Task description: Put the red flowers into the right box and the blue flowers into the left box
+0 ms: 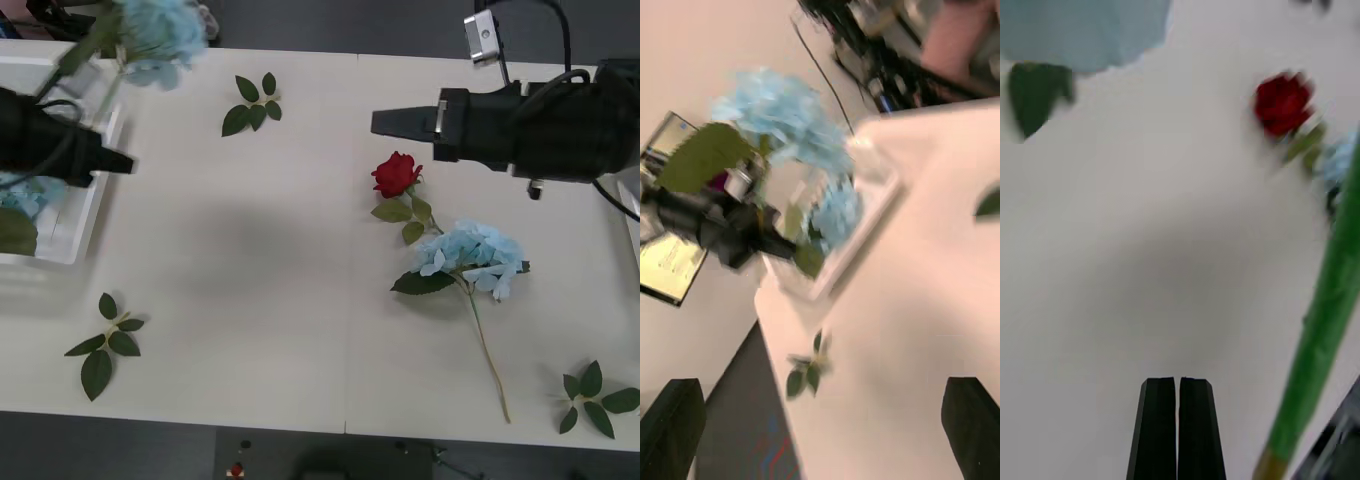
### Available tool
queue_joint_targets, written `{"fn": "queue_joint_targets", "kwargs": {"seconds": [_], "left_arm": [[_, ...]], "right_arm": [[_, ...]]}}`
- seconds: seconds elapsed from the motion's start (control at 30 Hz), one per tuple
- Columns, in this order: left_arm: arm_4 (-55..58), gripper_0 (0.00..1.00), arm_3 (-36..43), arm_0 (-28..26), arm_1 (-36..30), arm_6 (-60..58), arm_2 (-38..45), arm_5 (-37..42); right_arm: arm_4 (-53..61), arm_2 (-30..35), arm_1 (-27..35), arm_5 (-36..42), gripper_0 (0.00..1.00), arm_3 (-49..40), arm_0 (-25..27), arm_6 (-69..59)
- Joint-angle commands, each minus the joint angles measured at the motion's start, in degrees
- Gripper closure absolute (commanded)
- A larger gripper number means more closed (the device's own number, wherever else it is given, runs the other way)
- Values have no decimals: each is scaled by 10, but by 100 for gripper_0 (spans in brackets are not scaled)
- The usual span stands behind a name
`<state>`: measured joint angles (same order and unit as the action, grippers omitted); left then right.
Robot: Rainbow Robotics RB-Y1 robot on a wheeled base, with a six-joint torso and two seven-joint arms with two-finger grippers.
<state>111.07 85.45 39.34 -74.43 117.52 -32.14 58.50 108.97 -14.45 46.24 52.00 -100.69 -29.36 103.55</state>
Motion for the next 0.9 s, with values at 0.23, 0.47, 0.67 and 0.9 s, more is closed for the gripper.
{"fn": "queue_joint_targets", "kwargs": {"seconds": [0.23, 0.47, 0.67, 0.9], "left_arm": [[-268, 100, -157, 16, -95, 96, 14, 110], [-403, 96, -262, 16, -30, 97, 13, 28], [-456, 50, -286, 16, -5, 94, 14, -1], [-426, 14, -281, 16, -13, 97, 14, -1]], "right_arm": [[-254, 3, 164, 147, 8, -239, 43, -439], [-555, -59, 176, 196, 8, -400, 142, -554], [-810, -213, 175, 183, 8, -404, 156, -614], [-934, -301, 153, 136, 9, -343, 157, -649]]}}
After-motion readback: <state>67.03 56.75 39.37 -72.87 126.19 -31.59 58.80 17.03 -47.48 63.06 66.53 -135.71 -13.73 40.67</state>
